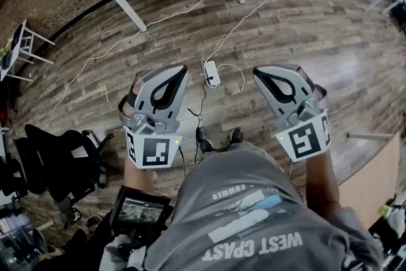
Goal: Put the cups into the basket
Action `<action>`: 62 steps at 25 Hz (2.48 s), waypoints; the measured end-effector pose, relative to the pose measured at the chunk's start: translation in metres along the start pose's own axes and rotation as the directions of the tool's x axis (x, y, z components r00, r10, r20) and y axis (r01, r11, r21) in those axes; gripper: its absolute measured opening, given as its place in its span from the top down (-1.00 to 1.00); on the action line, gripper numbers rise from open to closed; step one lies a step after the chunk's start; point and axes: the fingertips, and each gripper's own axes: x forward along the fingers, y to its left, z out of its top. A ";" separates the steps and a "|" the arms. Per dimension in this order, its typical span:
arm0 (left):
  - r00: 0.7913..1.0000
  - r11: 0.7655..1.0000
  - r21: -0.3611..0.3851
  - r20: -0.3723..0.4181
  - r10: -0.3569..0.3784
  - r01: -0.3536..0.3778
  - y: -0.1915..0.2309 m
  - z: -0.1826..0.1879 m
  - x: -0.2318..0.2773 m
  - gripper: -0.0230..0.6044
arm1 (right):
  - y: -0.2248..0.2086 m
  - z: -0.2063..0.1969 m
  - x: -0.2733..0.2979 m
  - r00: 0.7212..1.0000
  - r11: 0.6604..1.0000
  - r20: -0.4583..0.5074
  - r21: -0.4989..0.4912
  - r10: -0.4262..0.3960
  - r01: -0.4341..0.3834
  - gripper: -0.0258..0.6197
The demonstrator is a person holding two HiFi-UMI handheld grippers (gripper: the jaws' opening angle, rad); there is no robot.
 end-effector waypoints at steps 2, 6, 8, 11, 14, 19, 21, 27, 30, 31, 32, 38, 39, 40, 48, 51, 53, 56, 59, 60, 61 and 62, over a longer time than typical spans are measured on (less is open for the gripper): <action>1.000 1.000 -0.001 0.001 -0.001 0.001 0.000 0.000 0.000 0.92 | 0.000 0.000 0.000 1.000 1.000 -0.001 0.004 0.000 0.000 0.88; 1.000 1.000 -0.001 0.000 -0.004 0.004 0.000 0.000 0.002 0.92 | -0.001 -0.001 0.000 1.000 1.000 -0.005 0.007 -0.001 0.001 0.88; 1.000 1.000 0.000 0.000 -0.007 0.007 0.000 0.001 0.003 0.92 | -0.001 -0.002 -0.001 1.000 1.000 -0.010 0.010 0.001 -0.001 0.88; 1.000 1.000 -0.001 -0.004 -0.007 0.007 0.000 0.000 0.004 0.92 | -0.001 -0.002 -0.001 1.000 1.000 -0.008 0.017 0.003 -0.003 0.88; 1.000 1.000 -0.011 -0.007 -0.006 0.006 0.000 0.000 0.004 0.92 | 0.002 0.000 -0.001 1.000 0.999 0.005 0.045 0.021 -0.021 0.88; 1.000 1.000 -0.030 -0.017 0.004 -0.005 0.002 -0.004 -0.001 0.92 | 0.005 0.007 0.002 0.999 0.996 0.040 0.083 0.026 -0.029 0.88; 1.000 0.999 -0.035 -0.019 0.008 -0.008 0.003 -0.007 -0.003 0.92 | 0.005 0.009 0.005 0.999 0.996 0.042 0.085 0.020 -0.024 0.88; 1.000 0.999 -0.047 -0.013 0.011 -0.011 0.009 -0.017 -0.014 0.92 | 0.012 0.020 0.015 1.000 0.997 0.027 0.069 0.016 -0.018 0.88; 1.000 0.999 -0.053 -0.005 0.009 -0.010 0.016 -0.023 -0.020 0.92 | 0.014 0.027 0.023 1.000 0.998 0.021 0.066 0.012 -0.013 0.88; 1.000 0.998 -0.055 -0.001 0.009 -0.009 0.017 -0.026 -0.021 0.92 | 0.015 0.028 0.026 1.000 0.998 0.019 0.065 0.010 -0.012 0.88; 1.000 0.998 -0.057 0.003 0.008 -0.008 0.018 -0.028 -0.022 0.92 | 0.016 0.029 0.028 1.000 0.998 0.017 0.065 0.008 -0.009 0.88; 1.000 0.998 -0.064 0.020 0.006 -0.005 0.028 -0.039 -0.026 0.92 | 0.020 0.035 0.041 1.000 0.998 0.001 0.069 -0.006 0.006 0.88; 1.000 0.998 -0.064 0.022 0.005 -0.003 0.030 -0.040 -0.025 0.92 | 0.020 0.035 0.043 1.000 0.998 0.002 0.069 -0.008 0.008 0.88; 1.000 0.998 -0.063 0.022 0.003 -0.001 0.031 -0.042 -0.023 0.92 | 0.018 0.034 0.045 1.000 0.998 0.002 0.069 -0.010 0.009 0.88; 1.000 0.998 -0.059 0.001 -0.004 0.004 0.040 -0.057 0.020 0.92 | -0.012 0.004 0.065 1.000 0.996 0.004 0.090 0.001 -0.002 0.88; 1.000 0.998 -0.059 -0.019 -0.002 0.001 0.045 -0.063 0.042 0.92 | -0.031 -0.009 0.076 1.000 0.996 0.024 0.090 0.012 -0.014 0.88; 1.000 0.999 -0.052 -0.031 0.000 -0.001 0.047 -0.065 0.060 0.92 | -0.044 -0.022 0.082 0.999 0.996 0.036 0.091 0.016 -0.019 0.88; 0.999 0.999 -0.046 -0.048 0.013 -0.015 0.050 -0.067 0.086 0.92 | -0.064 -0.040 0.089 0.998 0.996 0.058 0.086 0.031 -0.036 0.88; 0.998 0.999 -0.038 -0.064 0.023 -0.025 0.050 -0.069 0.108 0.92 | -0.079 -0.056 0.096 0.996 0.995 0.079 0.084 0.046 -0.053 0.88; 0.997 0.999 -0.037 -0.070 0.027 -0.030 0.050 -0.071 0.114 0.92 | -0.082 -0.061 0.098 0.995 0.995 0.085 0.083 0.052 -0.059 0.88; 0.997 0.999 -0.037 -0.076 0.032 -0.035 0.050 -0.073 0.119 0.92 | -0.085 -0.065 0.101 0.994 0.995 0.091 0.080 0.059 -0.067 0.88; 0.996 0.998 -0.040 -0.082 0.037 -0.040 0.051 -0.075 0.123 0.92 | -0.088 -0.068 0.104 0.993 0.994 0.096 0.076 0.067 -0.074 0.88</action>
